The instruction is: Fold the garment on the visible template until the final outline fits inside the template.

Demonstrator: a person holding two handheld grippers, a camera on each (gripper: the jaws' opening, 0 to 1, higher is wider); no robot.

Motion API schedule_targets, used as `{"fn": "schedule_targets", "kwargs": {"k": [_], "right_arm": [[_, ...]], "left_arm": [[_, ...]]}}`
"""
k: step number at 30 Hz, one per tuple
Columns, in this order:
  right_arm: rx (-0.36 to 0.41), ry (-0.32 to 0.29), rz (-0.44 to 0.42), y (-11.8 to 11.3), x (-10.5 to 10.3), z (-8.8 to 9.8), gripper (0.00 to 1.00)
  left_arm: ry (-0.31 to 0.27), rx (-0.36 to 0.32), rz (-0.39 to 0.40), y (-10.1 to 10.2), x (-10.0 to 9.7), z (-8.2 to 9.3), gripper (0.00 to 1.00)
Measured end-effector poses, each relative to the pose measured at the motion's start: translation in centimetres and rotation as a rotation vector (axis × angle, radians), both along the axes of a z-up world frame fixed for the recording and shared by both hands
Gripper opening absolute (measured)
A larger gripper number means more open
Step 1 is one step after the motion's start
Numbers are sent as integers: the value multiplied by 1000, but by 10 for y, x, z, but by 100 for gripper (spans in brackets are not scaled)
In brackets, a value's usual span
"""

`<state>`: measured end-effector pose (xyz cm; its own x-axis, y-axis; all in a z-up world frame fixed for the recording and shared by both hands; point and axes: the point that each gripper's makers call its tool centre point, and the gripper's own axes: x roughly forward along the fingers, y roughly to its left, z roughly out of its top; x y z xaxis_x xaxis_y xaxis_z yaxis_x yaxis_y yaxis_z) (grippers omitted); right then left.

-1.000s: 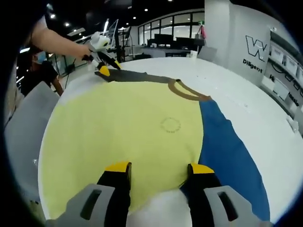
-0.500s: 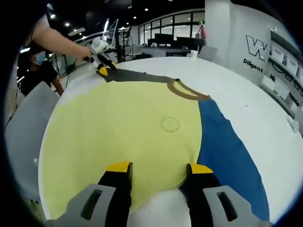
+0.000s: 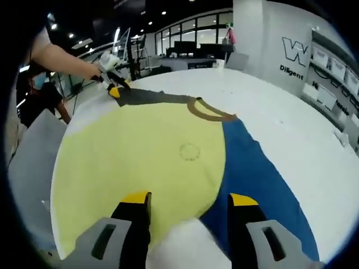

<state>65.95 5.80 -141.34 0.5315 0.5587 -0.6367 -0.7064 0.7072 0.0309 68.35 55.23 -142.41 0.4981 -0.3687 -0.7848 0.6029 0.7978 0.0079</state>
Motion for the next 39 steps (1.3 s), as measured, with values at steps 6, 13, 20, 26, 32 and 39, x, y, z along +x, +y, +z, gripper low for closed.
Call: {"fn": "schedule_targets", "kwargs": {"k": [6, 13, 20, 26, 32, 39], "right_arm": [[-7, 40, -210, -71, 4, -5, 49], [-75, 65, -341, -115, 19, -21, 55], [-94, 63, -399, -136, 23, -32, 57], [-79, 43, -453, -151, 30, -34, 68], [-65, 30, -497, -159, 32, -30, 70], [-90, 73, -434, -156, 18, -28, 79]], "left_arm": [[4, 5, 11, 4, 2, -4, 62], [30, 5, 30, 8, -2, -13, 62], [21, -3, 32, 9, 4, -14, 62], [5, -16, 40, 5, 16, -14, 61], [-2, -20, 38, -1, 26, -14, 61], [2, -13, 49, 1, 23, -14, 63]]}}
